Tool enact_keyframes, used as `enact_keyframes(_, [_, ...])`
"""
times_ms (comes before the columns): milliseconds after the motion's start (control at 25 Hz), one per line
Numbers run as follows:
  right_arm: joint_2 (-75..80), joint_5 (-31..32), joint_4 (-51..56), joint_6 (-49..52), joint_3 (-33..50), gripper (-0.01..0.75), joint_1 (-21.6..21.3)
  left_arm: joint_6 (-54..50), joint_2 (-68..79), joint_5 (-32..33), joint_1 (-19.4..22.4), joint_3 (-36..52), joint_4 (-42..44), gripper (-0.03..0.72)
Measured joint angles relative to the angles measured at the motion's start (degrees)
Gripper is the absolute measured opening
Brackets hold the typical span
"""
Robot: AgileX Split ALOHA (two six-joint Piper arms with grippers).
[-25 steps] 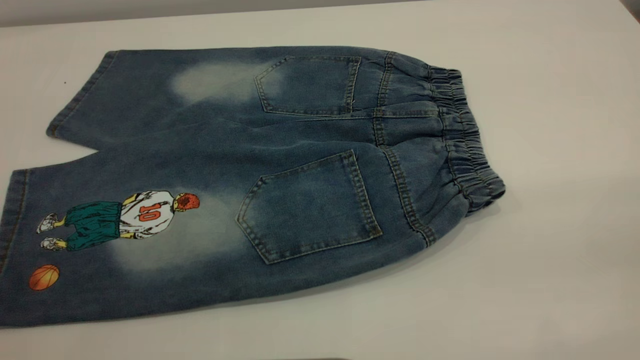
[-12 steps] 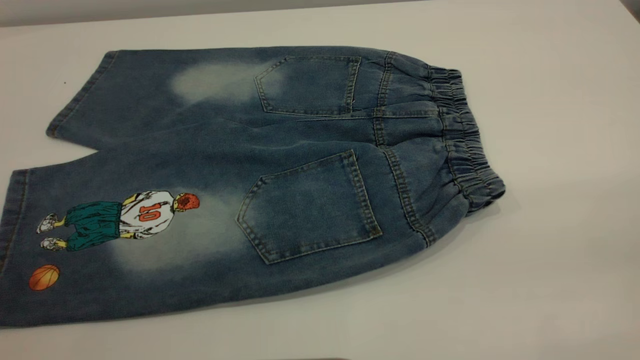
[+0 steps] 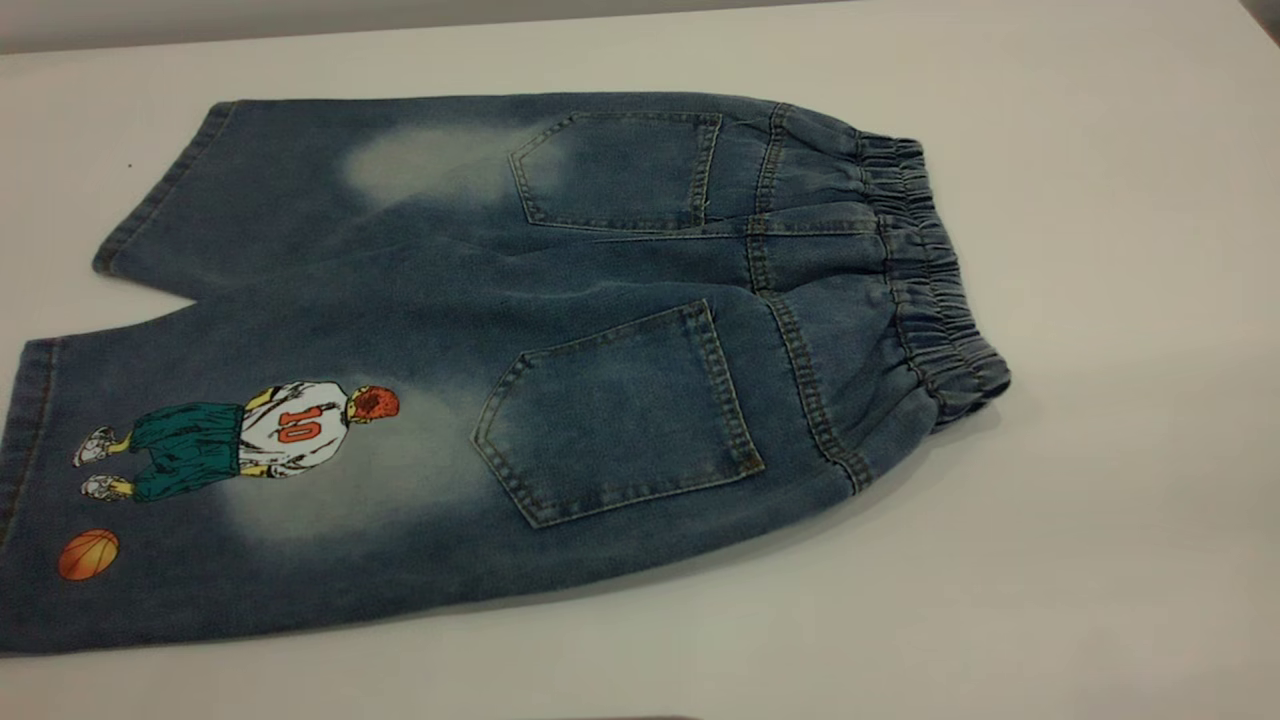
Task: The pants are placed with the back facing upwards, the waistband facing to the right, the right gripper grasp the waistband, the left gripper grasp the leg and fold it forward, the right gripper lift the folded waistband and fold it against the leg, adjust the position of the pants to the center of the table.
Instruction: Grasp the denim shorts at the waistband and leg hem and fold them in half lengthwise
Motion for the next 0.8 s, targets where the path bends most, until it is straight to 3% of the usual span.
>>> enact_keyframes(520, [1.83, -0.31, 0.43, 0.00, -1.06, 0.456, 0.00, 0.05, 0.10, -4.72, 0.00, -0.48, -0.60, 0.462])
enact_keyframes(800, [18.09, -8.82, 6.89, -3.36, -5.13, 0.457, 0.00, 1.05, 16.96, -14.99, 0.00, -6.54, -1.55, 0.462])
